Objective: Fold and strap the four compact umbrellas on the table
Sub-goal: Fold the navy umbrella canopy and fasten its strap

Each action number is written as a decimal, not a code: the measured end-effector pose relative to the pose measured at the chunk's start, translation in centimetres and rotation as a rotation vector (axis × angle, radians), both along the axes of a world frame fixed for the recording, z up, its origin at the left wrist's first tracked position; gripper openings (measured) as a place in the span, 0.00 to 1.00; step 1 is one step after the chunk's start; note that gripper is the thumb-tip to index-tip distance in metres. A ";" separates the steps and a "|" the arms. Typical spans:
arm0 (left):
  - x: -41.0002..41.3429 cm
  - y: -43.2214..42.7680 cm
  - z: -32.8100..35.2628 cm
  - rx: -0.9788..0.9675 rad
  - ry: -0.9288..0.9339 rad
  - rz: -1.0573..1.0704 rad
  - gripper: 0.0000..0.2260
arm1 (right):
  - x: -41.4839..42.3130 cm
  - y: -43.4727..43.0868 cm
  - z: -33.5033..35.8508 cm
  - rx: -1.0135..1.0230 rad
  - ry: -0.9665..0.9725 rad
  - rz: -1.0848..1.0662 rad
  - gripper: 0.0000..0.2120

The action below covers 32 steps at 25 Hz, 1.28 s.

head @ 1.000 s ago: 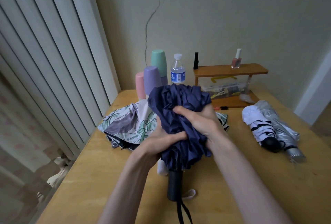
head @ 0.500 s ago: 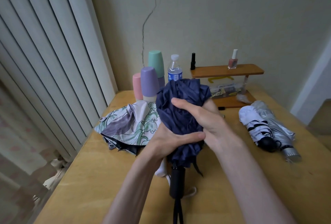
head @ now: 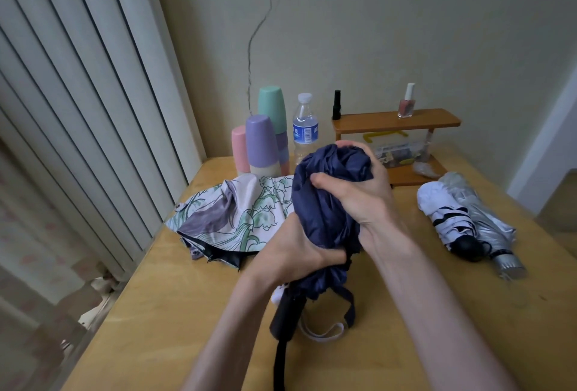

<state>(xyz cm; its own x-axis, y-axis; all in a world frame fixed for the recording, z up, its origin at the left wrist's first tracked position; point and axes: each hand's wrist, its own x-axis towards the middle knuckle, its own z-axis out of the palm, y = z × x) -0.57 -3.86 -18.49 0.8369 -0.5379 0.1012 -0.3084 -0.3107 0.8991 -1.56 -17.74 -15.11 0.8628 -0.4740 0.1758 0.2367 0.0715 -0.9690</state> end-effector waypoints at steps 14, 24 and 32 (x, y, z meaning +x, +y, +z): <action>-1.8 -0.7 -3.7 -0.156 0.236 0.112 0.14 | 0.4 0.0 0.6 0.127 0.056 -0.026 0.23; -2.9 0.7 -2.8 -0.159 0.341 -0.072 0.04 | -0.3 0.9 1.2 0.112 0.025 0.029 0.24; -3.2 1.1 -2.6 -0.164 0.348 -0.068 0.11 | -0.1 0.5 1.2 0.160 0.020 0.046 0.25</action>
